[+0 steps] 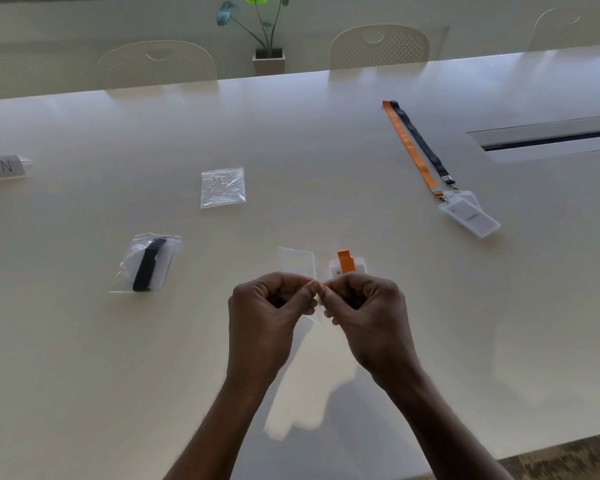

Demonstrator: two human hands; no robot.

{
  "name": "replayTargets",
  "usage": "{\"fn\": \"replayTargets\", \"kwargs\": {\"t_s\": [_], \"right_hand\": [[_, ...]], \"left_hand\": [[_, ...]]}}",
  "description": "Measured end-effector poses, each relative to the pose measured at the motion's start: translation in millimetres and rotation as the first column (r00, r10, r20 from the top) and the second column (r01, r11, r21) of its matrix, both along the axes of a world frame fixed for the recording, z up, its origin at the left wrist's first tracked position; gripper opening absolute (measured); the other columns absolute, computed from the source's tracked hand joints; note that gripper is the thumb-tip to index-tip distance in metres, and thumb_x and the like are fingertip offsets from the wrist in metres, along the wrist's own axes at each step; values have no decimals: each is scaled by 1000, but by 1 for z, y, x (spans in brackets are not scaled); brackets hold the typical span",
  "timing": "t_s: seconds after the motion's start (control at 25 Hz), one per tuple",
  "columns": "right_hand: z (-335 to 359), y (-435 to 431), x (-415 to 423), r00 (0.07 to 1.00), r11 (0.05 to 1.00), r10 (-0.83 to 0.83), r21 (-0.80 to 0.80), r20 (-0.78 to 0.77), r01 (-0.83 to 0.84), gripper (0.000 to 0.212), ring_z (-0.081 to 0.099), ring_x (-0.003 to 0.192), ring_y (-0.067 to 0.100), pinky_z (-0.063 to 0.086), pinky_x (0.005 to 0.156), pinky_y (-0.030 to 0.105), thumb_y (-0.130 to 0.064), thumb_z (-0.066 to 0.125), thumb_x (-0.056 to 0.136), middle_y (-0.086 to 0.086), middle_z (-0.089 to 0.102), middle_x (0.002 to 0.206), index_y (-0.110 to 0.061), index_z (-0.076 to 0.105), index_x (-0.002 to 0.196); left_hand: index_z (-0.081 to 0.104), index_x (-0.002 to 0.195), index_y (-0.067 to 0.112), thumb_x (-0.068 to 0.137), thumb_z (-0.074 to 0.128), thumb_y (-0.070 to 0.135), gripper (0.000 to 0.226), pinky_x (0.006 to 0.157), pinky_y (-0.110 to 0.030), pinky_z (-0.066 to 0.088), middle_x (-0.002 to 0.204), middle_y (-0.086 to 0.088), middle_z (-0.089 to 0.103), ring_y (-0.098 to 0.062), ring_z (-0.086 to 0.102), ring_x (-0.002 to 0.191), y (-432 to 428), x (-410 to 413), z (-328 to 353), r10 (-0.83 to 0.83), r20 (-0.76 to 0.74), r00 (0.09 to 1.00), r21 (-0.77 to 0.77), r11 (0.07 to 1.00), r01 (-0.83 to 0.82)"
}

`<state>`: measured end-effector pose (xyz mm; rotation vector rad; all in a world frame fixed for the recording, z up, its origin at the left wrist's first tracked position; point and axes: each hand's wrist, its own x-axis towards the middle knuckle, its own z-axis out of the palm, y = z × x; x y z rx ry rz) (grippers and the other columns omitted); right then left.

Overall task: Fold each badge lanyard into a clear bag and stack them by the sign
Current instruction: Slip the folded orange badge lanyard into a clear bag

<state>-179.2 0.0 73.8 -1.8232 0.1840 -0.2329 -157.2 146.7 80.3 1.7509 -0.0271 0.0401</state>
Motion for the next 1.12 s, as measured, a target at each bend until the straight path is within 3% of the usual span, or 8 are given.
{"fn": "replayTargets", "kwargs": {"t_s": [0.12, 0.24, 0.4, 0.6, 0.72, 0.84, 1.0, 1.12], "right_hand": [[-1, 6, -1, 998, 996, -49, -79, 31, 51, 15, 61, 53, 2, 45, 55, 12, -16, 78, 92, -11, 71, 61, -16, 78, 77], [-4, 13, -2, 995, 989, -81, -119, 52, 87, 15, 65, 56, 2, 43, 56, 7, -17, 79, 92, -13, 71, 62, -18, 78, 77], [-6, 17, -2, 993, 981, -94, -162, 73, 105, 11, 73, 67, 5, 52, 62, 10, -19, 78, 93, -10, 76, 71, -16, 79, 83], [-10, 19, -2, 993, 983, -112, -144, 44, 118, 12, 73, 66, 8, 55, 60, 13, -19, 77, 94, -8, 75, 71, -15, 76, 83], [-14, 19, -3, 991, 987, -124, -99, 43, 128, 12, 74, 65, 9, 60, 60, 20, -19, 75, 96, -6, 75, 72, -15, 75, 84], [-13, 22, -6, 992, 989, -119, -78, 48, 122, 13, 74, 66, 5, 57, 61, 12, -20, 73, 96, -4, 77, 75, -11, 76, 88], [-11, 12, -2, 974, 960, -212, -171, 84, 224, 16, 68, 60, 3, 45, 57, 4, -14, 73, 97, -6, 72, 67, -13, 73, 81], [-11, 8, 2, 973, 953, -205, -206, 102, 222, 17, 69, 61, 8, 50, 58, 11, -13, 72, 97, -7, 71, 68, -17, 71, 81]], "left_hand": [[81, 87, 24, 88, 82, 20, 4, 69, -25, 64, 74, 12, 79, -10, 77, 69, -3, -1, -1, 43, 57, 997, 89, 995, -48], [78, 85, 31, 89, 82, 18, 14, 68, -20, 61, 72, 16, 77, -4, 75, 68, -7, -4, -2, 71, 117, 991, 157, 984, -89], [78, 89, 29, 90, 81, 19, 11, 69, -12, 58, 73, 22, 74, 2, 73, 72, -11, -6, -2, 85, 176, 981, 208, 971, -122], [79, 90, 21, 90, 81, 17, 5, 69, -3, 51, 73, 30, 64, 3, 70, 82, -16, -7, -6, 75, 239, 968, 293, 945, -146], [79, 88, 20, 91, 79, 14, 6, 70, -7, 53, 75, 24, 65, 0, 69, 80, -19, -7, -9, 70, 261, 963, 325, 933, -156], [78, 89, 18, 92, 78, 13, 6, 70, -6, 52, 79, 13, 72, -1, 68, 73, -22, -8, -10, 64, 281, 958, 351, 922, -164], [78, 92, 15, 89, 80, 11, 5, 73, -7, 53, 85, 6, 76, -2, 67, 71, -19, -9, -10, 39, 283, 958, 402, 902, -155], [77, 91, 17, 89, 81, 13, 6, 73, -2, 50, 84, 8, 75, 0, 68, 72, -16, -7, -7, 71, 267, 961, 388, 905, -174]]}}
